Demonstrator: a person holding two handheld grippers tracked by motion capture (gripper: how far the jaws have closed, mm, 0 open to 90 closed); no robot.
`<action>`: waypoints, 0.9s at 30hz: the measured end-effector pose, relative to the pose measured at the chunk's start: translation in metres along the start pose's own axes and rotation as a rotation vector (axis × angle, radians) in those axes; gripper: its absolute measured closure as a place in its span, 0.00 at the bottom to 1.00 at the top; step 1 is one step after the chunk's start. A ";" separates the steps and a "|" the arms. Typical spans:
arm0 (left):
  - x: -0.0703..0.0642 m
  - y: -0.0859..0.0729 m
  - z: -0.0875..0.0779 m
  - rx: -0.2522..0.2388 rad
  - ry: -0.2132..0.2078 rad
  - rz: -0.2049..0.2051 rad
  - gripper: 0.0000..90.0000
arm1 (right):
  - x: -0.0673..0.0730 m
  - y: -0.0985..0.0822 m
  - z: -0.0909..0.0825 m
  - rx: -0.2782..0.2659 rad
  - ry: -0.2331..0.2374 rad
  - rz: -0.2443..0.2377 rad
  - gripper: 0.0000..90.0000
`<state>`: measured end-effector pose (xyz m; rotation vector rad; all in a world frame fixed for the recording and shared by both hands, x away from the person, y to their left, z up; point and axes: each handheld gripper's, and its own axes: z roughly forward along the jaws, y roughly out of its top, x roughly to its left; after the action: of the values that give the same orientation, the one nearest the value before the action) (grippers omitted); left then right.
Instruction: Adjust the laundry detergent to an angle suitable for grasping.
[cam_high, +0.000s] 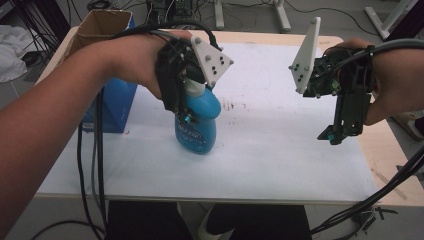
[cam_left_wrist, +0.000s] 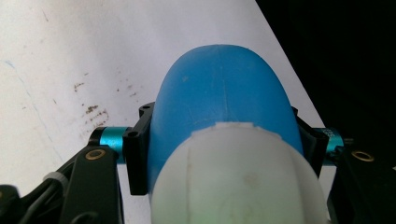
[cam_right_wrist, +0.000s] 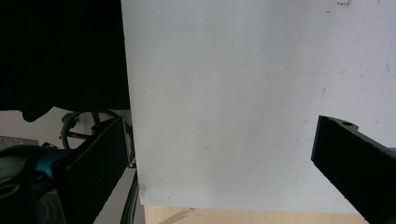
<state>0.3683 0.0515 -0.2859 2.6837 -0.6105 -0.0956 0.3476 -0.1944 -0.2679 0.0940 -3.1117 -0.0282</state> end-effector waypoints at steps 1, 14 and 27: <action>0.000 -0.001 0.001 -0.006 -0.002 -0.004 0.42 | -0.001 0.000 0.000 0.000 -0.001 -0.003 0.04; 0.002 -0.006 0.013 -0.039 0.002 -0.018 0.42 | -0.002 0.002 0.004 -0.003 0.005 -0.006 0.04; 0.000 -0.005 0.012 -0.022 0.007 -0.067 0.34 | -0.002 0.003 0.005 -0.004 0.004 -0.006 0.04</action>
<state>0.3687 0.0520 -0.2989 2.6820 -0.5144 -0.1112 0.3489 -0.1909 -0.2724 0.1027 -3.1069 -0.0338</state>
